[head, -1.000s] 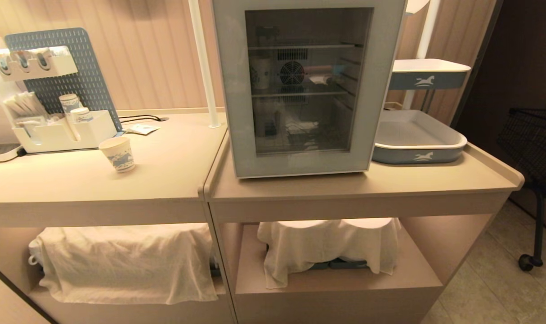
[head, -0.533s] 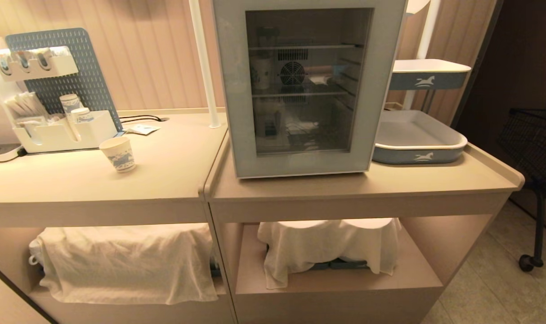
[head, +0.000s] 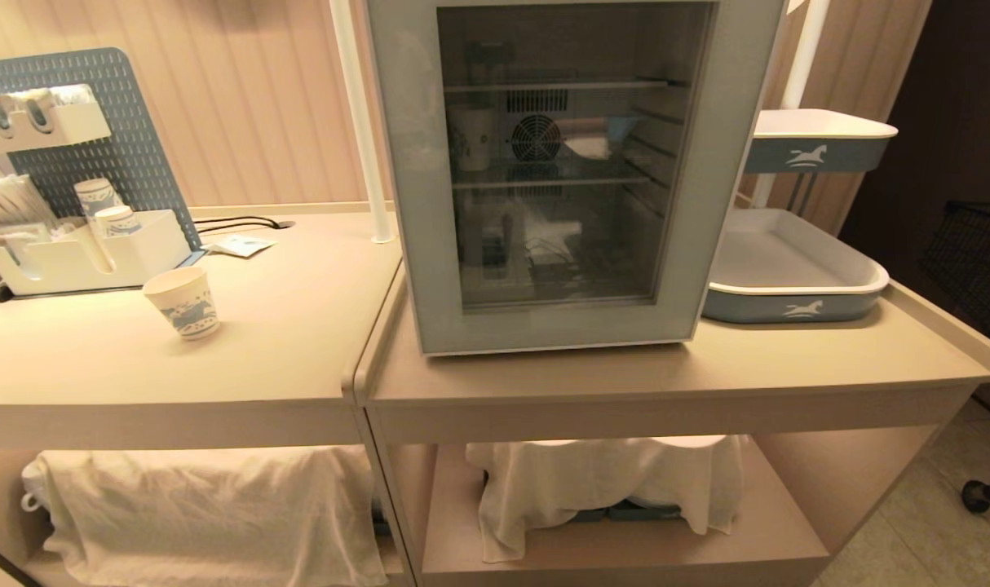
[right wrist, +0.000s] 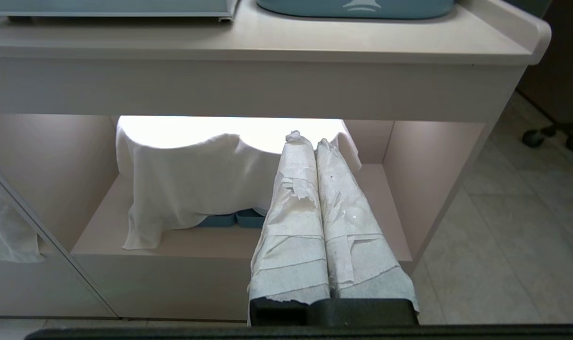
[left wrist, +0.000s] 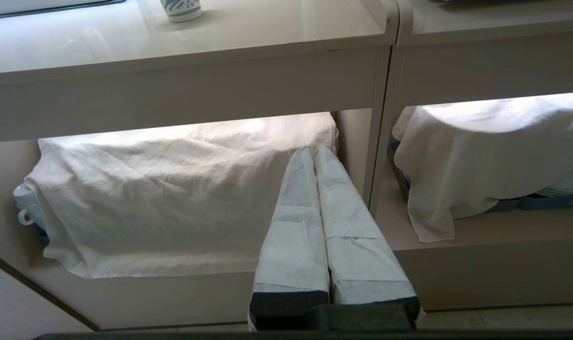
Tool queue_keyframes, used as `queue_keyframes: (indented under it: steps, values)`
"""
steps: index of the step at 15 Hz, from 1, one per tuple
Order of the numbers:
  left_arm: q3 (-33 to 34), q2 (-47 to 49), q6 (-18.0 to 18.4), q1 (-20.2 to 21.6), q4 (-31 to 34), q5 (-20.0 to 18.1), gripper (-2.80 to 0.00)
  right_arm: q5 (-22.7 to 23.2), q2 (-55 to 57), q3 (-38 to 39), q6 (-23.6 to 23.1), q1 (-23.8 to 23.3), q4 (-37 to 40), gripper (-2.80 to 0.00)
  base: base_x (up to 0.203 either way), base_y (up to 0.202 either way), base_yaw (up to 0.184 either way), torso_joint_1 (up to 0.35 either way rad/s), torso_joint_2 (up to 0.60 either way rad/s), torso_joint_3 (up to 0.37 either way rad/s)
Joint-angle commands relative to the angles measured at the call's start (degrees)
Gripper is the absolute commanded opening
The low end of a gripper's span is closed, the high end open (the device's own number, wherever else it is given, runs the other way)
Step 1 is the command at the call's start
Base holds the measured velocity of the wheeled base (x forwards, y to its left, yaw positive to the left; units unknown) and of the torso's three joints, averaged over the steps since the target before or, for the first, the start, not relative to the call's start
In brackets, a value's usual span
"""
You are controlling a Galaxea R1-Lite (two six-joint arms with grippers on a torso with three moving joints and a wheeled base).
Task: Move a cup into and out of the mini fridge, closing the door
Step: Open the freezer door
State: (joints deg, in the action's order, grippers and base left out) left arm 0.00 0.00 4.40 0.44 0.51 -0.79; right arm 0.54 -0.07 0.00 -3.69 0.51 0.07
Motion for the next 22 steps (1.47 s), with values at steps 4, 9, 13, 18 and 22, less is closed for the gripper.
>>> queue_keyframes:
  steps: [4, 9, 13, 18, 22]
  values:
    - [-0.24, 0.05, 1.23, 0.00, -0.24, -0.29, -2.80, -0.01, -0.01, 0.00, 0.03, 0.02, -0.07, -2.80, 0.000, 0.000, 0.000, 0.000, 0.00, 0.000]
    - [-29.18, 7.58, 5.30, -0.01, 7.05, -0.85, -2.80, -0.01, -0.01, 0.00, 0.05, 0.02, -0.07, -2.80, 0.000, 0.000, 0.000, 0.000, 0.00, 0.000]
    - [-62.63, 36.38, 7.31, 0.20, 17.21, 1.29, -2.80, -0.01, -0.01, 0.00, 0.07, 0.02, -0.07, -2.80, 0.000, 0.000, 0.000, 0.000, 0.00, 0.000]
    - [-99.63, 77.81, 12.01, 0.02, 17.97, 3.37, -2.80, -0.01, 0.05, 0.00, 0.00, 0.02, -0.07, -2.80, 0.000, 0.000, 0.000, 0.000, 0.00, 0.000]
    - [-108.59, 94.82, -2.28, -4.35, 15.58, 4.81, -2.80, -0.01, 0.04, 0.00, 0.00, 0.02, -0.07, -2.80, 0.000, 0.000, 0.000, 0.000, 0.00, 0.000]
